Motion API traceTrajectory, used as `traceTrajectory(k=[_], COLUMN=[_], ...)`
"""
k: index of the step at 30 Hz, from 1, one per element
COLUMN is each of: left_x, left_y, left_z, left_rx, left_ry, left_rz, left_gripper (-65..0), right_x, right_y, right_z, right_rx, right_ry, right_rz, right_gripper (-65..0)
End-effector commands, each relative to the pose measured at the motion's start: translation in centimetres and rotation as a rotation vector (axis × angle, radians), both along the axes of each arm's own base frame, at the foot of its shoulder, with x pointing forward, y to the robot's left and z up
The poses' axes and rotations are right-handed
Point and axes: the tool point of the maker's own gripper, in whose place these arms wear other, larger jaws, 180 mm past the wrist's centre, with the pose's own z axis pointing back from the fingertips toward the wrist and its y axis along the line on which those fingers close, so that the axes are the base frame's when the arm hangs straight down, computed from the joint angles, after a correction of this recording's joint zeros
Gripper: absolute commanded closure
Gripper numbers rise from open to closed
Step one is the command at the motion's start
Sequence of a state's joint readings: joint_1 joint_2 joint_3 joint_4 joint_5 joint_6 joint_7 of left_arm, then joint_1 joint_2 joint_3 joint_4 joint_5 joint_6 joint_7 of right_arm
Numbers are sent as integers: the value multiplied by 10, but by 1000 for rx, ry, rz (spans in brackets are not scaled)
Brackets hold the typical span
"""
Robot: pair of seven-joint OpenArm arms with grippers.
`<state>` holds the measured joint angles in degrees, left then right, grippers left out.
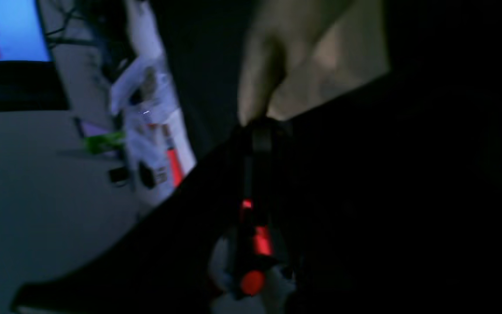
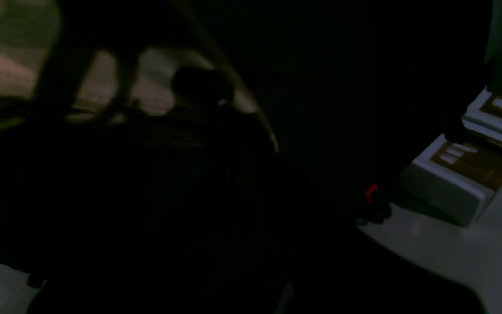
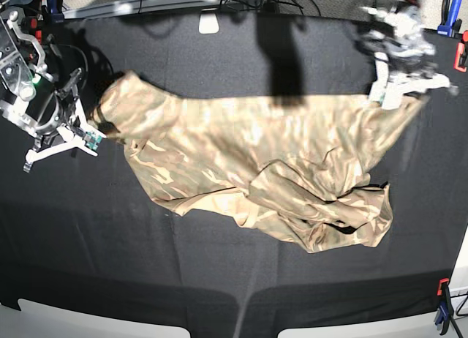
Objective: Layout the t-shirt on the table in an organized manner, then fold the t-shirt properly
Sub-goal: 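Pull the grasped shirt edges apart, spreading the shirt across the table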
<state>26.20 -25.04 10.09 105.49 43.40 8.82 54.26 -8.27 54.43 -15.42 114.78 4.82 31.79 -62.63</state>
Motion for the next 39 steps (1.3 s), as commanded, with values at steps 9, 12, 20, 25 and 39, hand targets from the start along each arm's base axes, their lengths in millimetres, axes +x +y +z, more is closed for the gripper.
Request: traceTrajectory(k=[9,12,20,25,39], left_x=[0,-11,-32,-36,-46], left_y=[17,12,-24,-62,-89], left_z=[14,7,2,15,19], left_rx=[69,39,-177,-414,-543], left_ry=[-16,10,14,-22,34], left_rz=[9,13,-21,-51,-96], left_gripper=[0,0,0,0,0], right_x=[-11,-16,-17,-15,-22], right_y=[-2,-26,-98,-119,-115], right_z=[2,9,43,60,54], right_rx=[-13,-123,-344,-411,-363], right_ry=[97,127,167,158,194], right_rz=[44,21,-30,-58,-70], right_gripper=[0,0,0,0,0])
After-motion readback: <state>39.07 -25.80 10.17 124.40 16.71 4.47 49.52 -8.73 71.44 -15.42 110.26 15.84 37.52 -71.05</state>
